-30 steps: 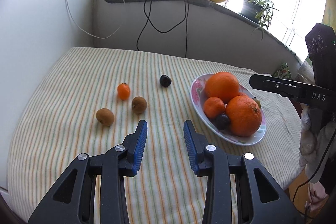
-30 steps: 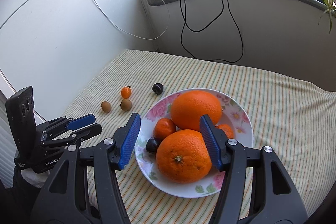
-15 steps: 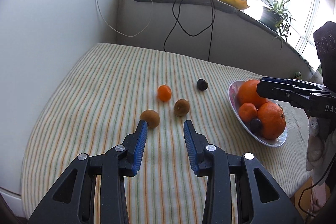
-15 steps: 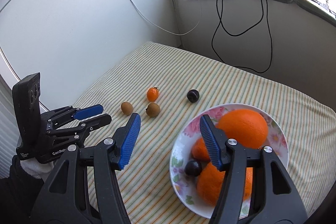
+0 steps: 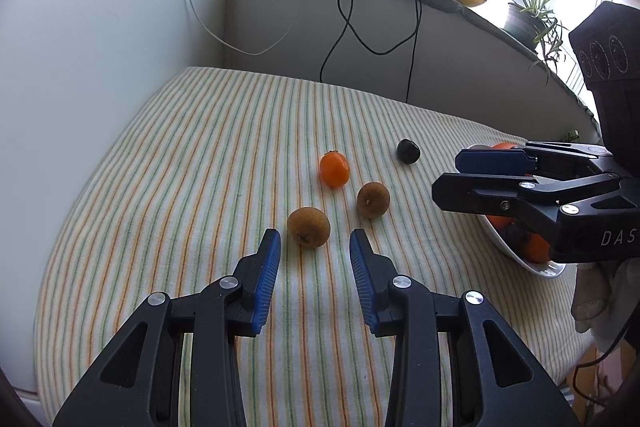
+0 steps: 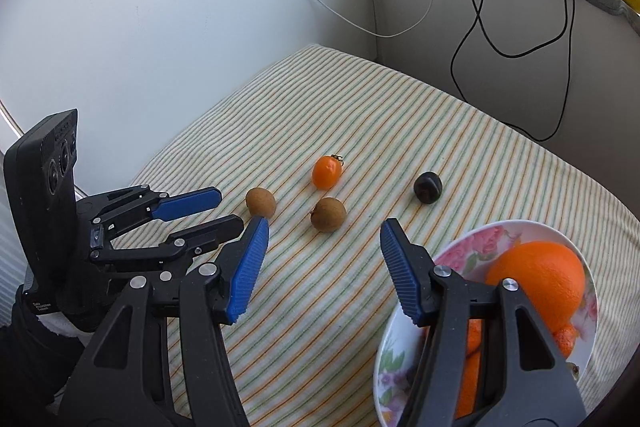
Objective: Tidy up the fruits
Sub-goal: 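Move the right tool toward a brown kiwi while the left tool approaches the other kiwi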
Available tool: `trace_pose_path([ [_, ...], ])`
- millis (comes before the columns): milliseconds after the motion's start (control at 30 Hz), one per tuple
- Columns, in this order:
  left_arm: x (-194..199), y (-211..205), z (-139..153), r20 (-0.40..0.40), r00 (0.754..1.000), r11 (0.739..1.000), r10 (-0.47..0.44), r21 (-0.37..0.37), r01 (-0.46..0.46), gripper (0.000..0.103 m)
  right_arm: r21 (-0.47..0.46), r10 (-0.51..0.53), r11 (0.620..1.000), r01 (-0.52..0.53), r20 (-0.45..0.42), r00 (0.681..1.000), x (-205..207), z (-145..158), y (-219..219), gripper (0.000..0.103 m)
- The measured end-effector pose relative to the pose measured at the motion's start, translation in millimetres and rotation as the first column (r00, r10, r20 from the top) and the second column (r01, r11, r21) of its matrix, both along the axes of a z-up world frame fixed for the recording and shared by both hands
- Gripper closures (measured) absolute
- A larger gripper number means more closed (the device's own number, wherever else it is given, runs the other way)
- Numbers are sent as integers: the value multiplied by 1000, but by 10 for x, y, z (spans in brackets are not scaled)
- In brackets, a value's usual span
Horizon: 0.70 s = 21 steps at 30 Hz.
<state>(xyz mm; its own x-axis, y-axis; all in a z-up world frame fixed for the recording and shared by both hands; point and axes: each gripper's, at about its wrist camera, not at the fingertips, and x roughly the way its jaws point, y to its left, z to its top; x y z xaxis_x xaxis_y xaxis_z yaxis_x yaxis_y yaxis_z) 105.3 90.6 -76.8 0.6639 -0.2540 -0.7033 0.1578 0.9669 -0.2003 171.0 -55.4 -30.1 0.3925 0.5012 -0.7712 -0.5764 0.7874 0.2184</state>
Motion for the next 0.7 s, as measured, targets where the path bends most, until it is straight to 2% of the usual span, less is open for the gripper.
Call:
trace_pose_path([
  [100, 21, -1, -15, -5, 1000, 1000, -5, 1, 5, 69, -16, 13, 1000, -13, -8, 1000, 53, -46, 86, 49],
  [267, 70, 11, -40, -13, 1000, 1000, -12, 0, 12, 69, -52, 22, 998, -23, -21, 1000, 132, -143, 212, 50],
  [400, 118, 13, -68, -22, 1000, 1000, -17, 4, 18, 69, -91, 27, 995, -31, -36, 999, 195, -240, 317, 57],
  [700, 207, -10, -87, -34, 999, 999, -37, 14, 38, 69, -127, 24, 991, -32, -59, 998, 340, -385, 456, 60],
])
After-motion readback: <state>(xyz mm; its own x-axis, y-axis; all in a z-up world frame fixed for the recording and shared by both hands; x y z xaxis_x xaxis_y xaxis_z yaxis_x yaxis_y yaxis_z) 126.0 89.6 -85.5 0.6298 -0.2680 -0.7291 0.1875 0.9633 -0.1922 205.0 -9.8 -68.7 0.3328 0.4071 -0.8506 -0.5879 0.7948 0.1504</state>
